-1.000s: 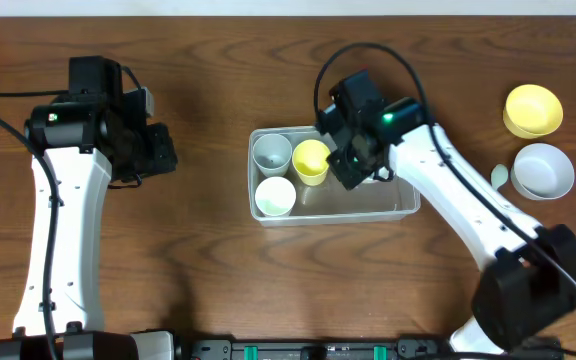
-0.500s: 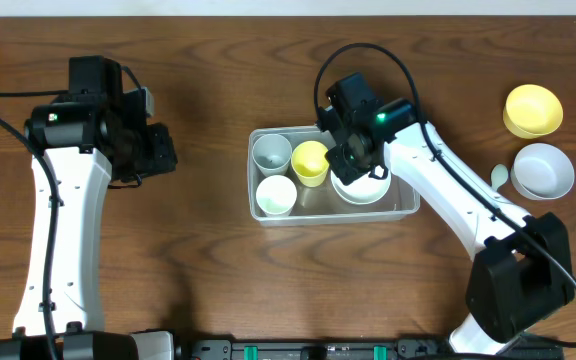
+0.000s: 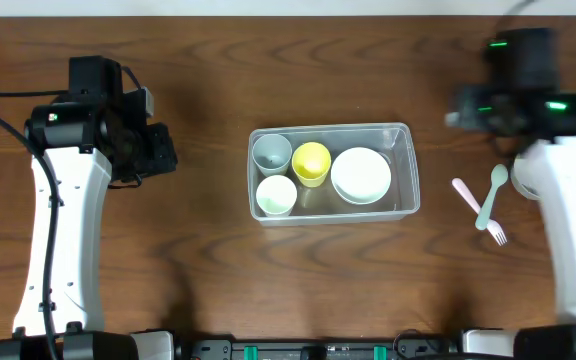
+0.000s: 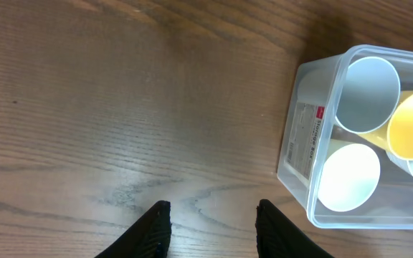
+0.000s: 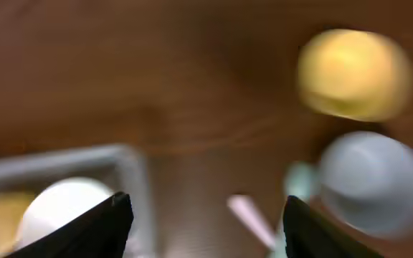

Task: Pack container
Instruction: 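Move the right gripper to the grey bowl and grasp it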

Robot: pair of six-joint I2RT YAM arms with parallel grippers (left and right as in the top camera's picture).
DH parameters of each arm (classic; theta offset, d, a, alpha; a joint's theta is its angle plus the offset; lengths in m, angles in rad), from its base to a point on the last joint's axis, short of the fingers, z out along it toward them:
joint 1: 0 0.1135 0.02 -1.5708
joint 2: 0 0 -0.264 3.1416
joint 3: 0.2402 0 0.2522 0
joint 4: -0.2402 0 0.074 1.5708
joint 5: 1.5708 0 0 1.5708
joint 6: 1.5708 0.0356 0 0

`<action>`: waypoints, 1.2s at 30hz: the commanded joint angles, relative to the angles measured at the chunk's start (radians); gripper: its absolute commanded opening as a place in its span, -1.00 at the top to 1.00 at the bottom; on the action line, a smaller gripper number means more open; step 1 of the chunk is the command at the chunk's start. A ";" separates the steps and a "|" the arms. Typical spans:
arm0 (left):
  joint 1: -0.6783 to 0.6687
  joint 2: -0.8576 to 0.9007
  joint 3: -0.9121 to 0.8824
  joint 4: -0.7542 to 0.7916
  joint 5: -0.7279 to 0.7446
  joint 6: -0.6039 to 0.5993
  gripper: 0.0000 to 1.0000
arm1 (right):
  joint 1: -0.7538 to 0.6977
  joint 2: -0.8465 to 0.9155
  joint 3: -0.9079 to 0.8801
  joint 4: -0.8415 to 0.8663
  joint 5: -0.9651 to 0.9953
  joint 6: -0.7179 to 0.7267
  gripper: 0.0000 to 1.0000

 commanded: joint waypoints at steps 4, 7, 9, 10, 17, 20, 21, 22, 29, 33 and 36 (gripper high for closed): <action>-0.001 -0.011 -0.004 -0.003 0.005 -0.009 0.20 | -0.252 0.077 -0.023 -0.023 -0.028 0.049 -0.44; -0.001 -0.011 -0.004 -0.003 0.005 -0.009 0.20 | -0.311 0.156 -0.026 -0.016 -0.029 0.047 -0.48; -0.001 -0.011 -0.004 -0.003 0.005 -0.009 0.20 | -0.330 0.217 -0.026 -0.011 -0.042 0.020 -0.50; -0.001 -0.011 -0.004 -0.003 0.005 -0.009 0.20 | -0.335 0.250 -0.026 -0.008 -0.052 0.002 -0.51; -0.001 -0.011 -0.004 -0.003 0.005 -0.009 0.19 | -0.339 0.447 -0.026 -0.007 -0.055 -0.012 -0.46; -0.001 -0.011 -0.004 -0.003 0.005 -0.008 0.20 | -0.339 0.499 -0.026 -0.009 -0.054 -0.013 -0.38; -0.001 -0.011 -0.004 -0.003 0.005 -0.009 0.20 | -0.339 0.512 -0.026 -0.011 -0.054 -0.013 -0.31; -0.001 -0.011 -0.004 -0.003 0.005 -0.009 0.20 | -0.339 0.523 -0.026 -0.012 -0.054 -0.013 -0.22; -0.001 -0.011 -0.004 -0.003 0.005 -0.009 0.20 | -0.339 0.534 -0.025 -0.008 -0.050 -0.013 0.34; -0.001 -0.011 -0.004 -0.003 0.005 -0.009 0.20 | -0.339 0.533 -0.025 -0.008 -0.049 -0.013 0.70; -0.001 -0.011 -0.004 -0.003 0.005 -0.009 0.20 | -0.339 0.533 -0.025 -0.009 -0.046 -0.013 0.89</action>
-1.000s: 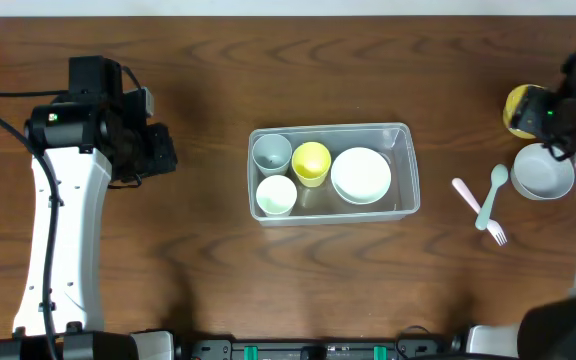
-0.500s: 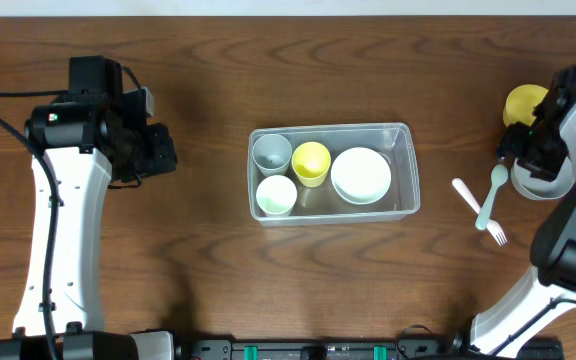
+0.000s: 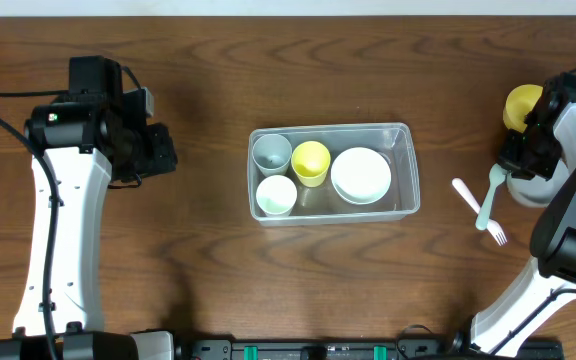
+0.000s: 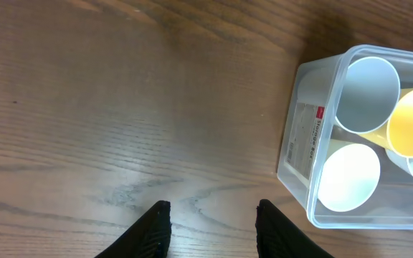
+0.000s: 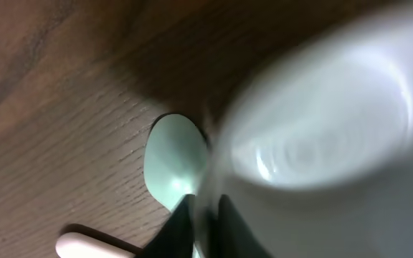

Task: Pack container
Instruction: 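Move the right gripper to the grey bowl and grasp it, then stack the grey bowl into the white bowl in the container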

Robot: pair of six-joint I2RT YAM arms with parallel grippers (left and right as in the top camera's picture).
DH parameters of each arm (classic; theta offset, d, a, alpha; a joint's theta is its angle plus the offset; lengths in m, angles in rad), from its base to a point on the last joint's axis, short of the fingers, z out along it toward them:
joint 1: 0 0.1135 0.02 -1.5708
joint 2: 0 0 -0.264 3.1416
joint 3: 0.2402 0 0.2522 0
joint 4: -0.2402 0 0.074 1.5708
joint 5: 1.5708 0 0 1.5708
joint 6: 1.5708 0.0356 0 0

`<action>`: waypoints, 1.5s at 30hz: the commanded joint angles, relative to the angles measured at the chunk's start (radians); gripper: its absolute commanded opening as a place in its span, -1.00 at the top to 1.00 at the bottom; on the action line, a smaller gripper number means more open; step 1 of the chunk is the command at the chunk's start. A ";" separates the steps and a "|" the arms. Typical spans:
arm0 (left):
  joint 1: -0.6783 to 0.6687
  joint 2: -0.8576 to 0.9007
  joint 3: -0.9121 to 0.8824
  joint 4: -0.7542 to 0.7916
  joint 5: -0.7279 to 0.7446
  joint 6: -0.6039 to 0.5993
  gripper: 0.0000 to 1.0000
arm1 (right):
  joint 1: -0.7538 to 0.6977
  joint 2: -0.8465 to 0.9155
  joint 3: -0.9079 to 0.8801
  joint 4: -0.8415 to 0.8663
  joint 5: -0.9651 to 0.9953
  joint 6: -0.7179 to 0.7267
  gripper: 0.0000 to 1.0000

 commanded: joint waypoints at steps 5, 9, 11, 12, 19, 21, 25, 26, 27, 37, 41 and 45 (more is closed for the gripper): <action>-0.001 -0.011 -0.004 -0.003 0.005 -0.009 0.20 | -0.005 -0.006 0.028 -0.028 0.007 0.003 0.97; -0.001 -0.011 -0.004 -0.002 0.005 -0.009 0.20 | 0.005 -0.066 0.066 -0.063 -0.009 0.002 0.97; -0.001 -0.011 -0.004 -0.003 0.005 -0.009 0.20 | 0.018 -0.122 0.087 -0.074 -0.055 -0.046 0.98; -0.001 -0.011 -0.004 -0.003 0.005 -0.009 0.20 | 0.027 -0.153 0.095 -0.079 -0.080 -0.069 0.97; -0.001 -0.011 -0.004 -0.002 0.005 -0.009 0.20 | 0.193 -0.415 0.106 -0.102 -0.194 -0.190 0.98; -0.001 -0.011 -0.004 -0.002 0.005 -0.009 0.20 | 0.284 -0.465 0.106 -0.113 -0.193 -0.217 0.97; -0.001 -0.011 -0.004 -0.003 0.005 -0.009 0.20 | 0.487 -0.493 0.105 -0.124 -0.191 -0.245 0.97; -0.001 -0.011 -0.004 -0.003 0.005 -0.009 0.20 | 0.539 -0.487 0.104 -0.122 -0.191 -0.245 0.97; -0.001 -0.011 -0.004 -0.003 0.005 -0.009 0.20 | 0.583 -0.479 0.103 -0.120 -0.191 -0.245 0.97; -0.001 -0.011 -0.004 -0.003 0.005 -0.008 0.20 | 0.839 -0.278 0.103 -0.110 -0.153 -0.244 0.98; -0.001 -0.011 -0.004 -0.003 0.005 -0.005 0.20 | 0.847 -0.226 0.103 -0.116 -0.153 -0.233 0.97; -0.001 -0.011 -0.004 -0.002 0.005 -0.005 0.20 | 0.847 -0.220 0.103 -0.116 -0.153 -0.233 0.97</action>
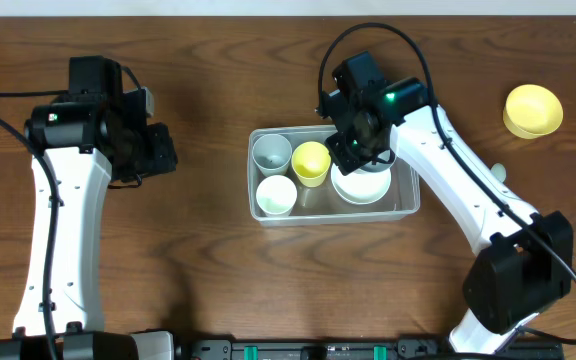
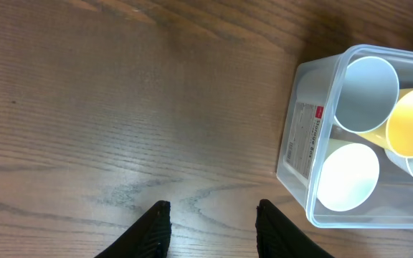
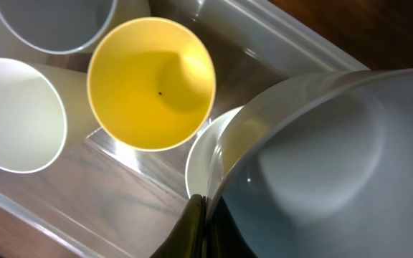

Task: Pack container
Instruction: 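Stack the grey bowl into the white bowl in the container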

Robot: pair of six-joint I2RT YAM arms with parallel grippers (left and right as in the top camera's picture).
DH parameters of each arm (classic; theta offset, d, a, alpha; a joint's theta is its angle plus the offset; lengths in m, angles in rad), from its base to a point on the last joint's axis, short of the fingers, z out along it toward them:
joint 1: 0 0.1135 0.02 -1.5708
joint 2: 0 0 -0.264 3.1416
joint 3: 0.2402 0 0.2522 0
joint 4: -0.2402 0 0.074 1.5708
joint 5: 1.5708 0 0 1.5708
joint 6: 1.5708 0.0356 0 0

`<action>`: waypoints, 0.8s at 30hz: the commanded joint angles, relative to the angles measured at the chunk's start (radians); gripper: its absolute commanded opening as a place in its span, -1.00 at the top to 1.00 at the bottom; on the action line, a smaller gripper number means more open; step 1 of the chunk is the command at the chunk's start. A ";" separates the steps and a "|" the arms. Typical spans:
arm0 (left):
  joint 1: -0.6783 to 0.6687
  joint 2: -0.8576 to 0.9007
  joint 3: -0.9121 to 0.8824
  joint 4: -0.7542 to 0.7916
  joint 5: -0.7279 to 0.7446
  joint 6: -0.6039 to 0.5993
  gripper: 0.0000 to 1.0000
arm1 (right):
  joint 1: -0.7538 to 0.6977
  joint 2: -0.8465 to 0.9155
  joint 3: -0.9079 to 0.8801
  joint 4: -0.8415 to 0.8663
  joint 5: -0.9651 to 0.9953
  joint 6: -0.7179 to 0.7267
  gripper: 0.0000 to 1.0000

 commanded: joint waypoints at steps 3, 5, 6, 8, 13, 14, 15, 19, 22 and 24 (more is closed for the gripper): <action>-0.001 -0.011 -0.004 -0.002 0.002 -0.005 0.20 | 0.003 -0.007 -0.001 -0.010 0.010 -0.002 0.68; -0.001 -0.011 -0.004 -0.003 0.002 -0.005 0.20 | 0.003 -0.007 -0.001 -0.026 0.010 -0.003 0.10; -0.001 -0.011 -0.004 -0.003 0.002 -0.005 0.20 | 0.003 -0.007 -0.001 -0.029 0.010 -0.003 0.10; -0.001 -0.011 -0.004 -0.003 0.002 -0.005 0.20 | 0.003 -0.007 -0.001 -0.031 0.014 -0.006 0.12; -0.001 -0.011 -0.004 -0.003 0.002 -0.005 0.20 | -0.012 -0.011 0.000 -0.018 0.056 0.032 0.21; -0.001 -0.011 -0.004 -0.003 0.002 -0.005 0.20 | -0.021 -0.014 0.002 -0.013 0.087 0.052 0.20; -0.001 -0.011 -0.004 -0.003 0.002 -0.005 0.20 | -0.037 -0.019 0.004 -0.002 0.127 0.075 0.18; -0.001 -0.011 -0.004 -0.003 0.002 -0.005 0.20 | -0.146 -0.043 0.041 0.047 0.245 0.128 -0.04; -0.001 -0.011 -0.004 -0.003 0.002 -0.005 0.20 | -0.273 -0.050 0.102 0.076 0.245 0.147 -0.28; -0.001 -0.011 -0.004 -0.003 0.002 -0.005 0.19 | -0.359 -0.050 0.142 0.093 0.243 0.157 -0.29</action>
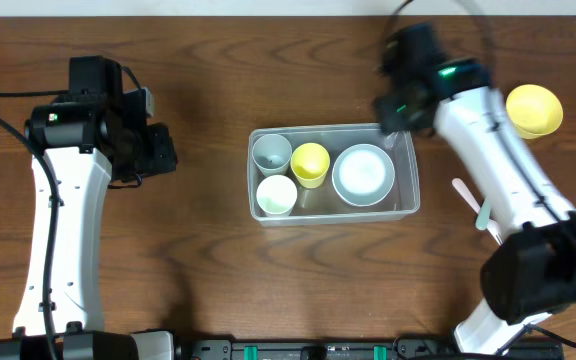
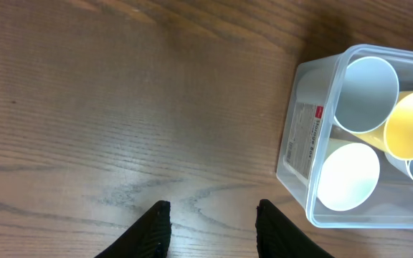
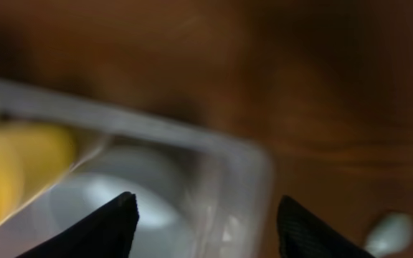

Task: Pack container
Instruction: 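Stack the grey bowl into the white bowl in the container, then move the right gripper to the yellow bowl and grasp its rim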

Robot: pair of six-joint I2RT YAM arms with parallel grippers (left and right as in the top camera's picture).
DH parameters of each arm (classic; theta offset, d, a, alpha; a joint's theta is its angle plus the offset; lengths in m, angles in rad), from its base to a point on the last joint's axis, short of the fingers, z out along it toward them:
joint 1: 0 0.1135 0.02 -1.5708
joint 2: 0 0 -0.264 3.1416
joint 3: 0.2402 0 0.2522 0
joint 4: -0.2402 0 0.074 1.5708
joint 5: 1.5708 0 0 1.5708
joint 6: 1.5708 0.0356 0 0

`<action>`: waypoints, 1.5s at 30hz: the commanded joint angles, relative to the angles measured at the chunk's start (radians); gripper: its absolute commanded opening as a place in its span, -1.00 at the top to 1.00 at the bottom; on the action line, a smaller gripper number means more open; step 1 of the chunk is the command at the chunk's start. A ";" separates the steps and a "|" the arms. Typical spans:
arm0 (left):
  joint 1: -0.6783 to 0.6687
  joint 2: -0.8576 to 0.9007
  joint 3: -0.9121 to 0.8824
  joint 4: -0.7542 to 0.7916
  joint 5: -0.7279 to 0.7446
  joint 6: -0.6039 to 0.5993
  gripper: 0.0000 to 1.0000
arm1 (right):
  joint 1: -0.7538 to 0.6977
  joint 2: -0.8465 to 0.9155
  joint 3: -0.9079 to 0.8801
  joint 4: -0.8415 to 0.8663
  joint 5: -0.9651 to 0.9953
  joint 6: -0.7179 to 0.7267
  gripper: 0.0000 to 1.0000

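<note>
The clear plastic container (image 1: pixel 318 130) stands mid-table. It holds a grey-blue cup (image 1: pixel 271 152), a yellow cup (image 1: pixel 311 162), a white cup (image 1: pixel 276 195) and a pale grey bowl (image 1: pixel 364 172) nested on a white bowl. My right gripper (image 1: pixel 393 125) hangs open over the container's back right corner with nothing in it; its wrist view is blurred, showing the gripper (image 3: pixel 206 229) above that corner. A yellow bowl (image 1: pixel 533 108) sits far right. My left gripper (image 2: pixel 212 229) is open and empty, left of the container (image 2: pixel 300 143).
A pink spoon (image 1: pixel 460 188) and a green fork (image 1: pixel 482 216) lie right of the container, partly under my right arm. The left arm's body (image 1: pixel 63 220) stands along the table's left side.
My right gripper was shut on the grey bowl over the white bowl in the container. Now it is open at the back right corner, and the bowl rests in the container.
My right gripper was open, swinging toward the bowls at the far right. Then it was shut on the grey bowl's rim beside the fork. Then it held the bowl over the container, and now the bowl lies inside. The left arm stayed still.
</note>
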 commanded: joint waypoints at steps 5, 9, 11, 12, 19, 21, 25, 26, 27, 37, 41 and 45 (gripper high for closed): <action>-0.001 -0.011 -0.004 -0.003 0.003 -0.005 0.20 | -0.331 -0.039 0.103 0.128 -0.006 0.034 -0.31; -0.001 -0.011 -0.004 -0.002 0.003 -0.006 0.20 | -0.441 0.006 0.103 0.169 -0.026 -0.012 -0.40; -0.001 -0.011 -0.004 -0.003 0.003 -0.006 0.20 | -0.483 0.045 0.103 0.193 -0.014 -0.015 -0.45; -0.001 -0.011 -0.004 -0.003 0.003 -0.006 0.20 | -0.501 0.066 0.103 0.208 -0.016 -0.016 -0.46; -0.001 -0.011 -0.004 -0.002 0.003 -0.006 0.20 | -0.558 0.233 0.103 0.277 -0.035 -0.137 -0.42; -0.001 -0.011 -0.004 -0.002 0.003 -0.006 0.20 | -0.558 0.276 0.103 0.277 -0.035 -0.154 -0.43; -0.001 -0.011 -0.004 -0.002 0.003 -0.006 0.20 | -0.557 0.351 0.103 0.279 -0.035 -0.149 -0.44; -0.001 -0.011 -0.004 -0.002 0.003 -0.006 0.20 | -0.557 0.363 0.103 0.277 -0.035 -0.149 -0.43; -0.001 -0.011 -0.004 -0.002 0.003 -0.006 0.20 | -0.557 0.374 0.103 0.275 -0.035 -0.149 -0.42; -0.001 -0.011 -0.004 -0.003 0.003 -0.006 0.20 | -0.557 0.394 0.102 0.236 -0.047 -0.139 0.46; -0.001 -0.011 -0.004 -0.003 0.003 -0.006 0.20 | -0.555 0.394 0.102 0.222 -0.047 -0.134 0.64; -0.001 -0.011 -0.004 -0.003 0.003 -0.006 0.20 | -0.555 0.394 0.102 0.210 -0.047 -0.134 0.72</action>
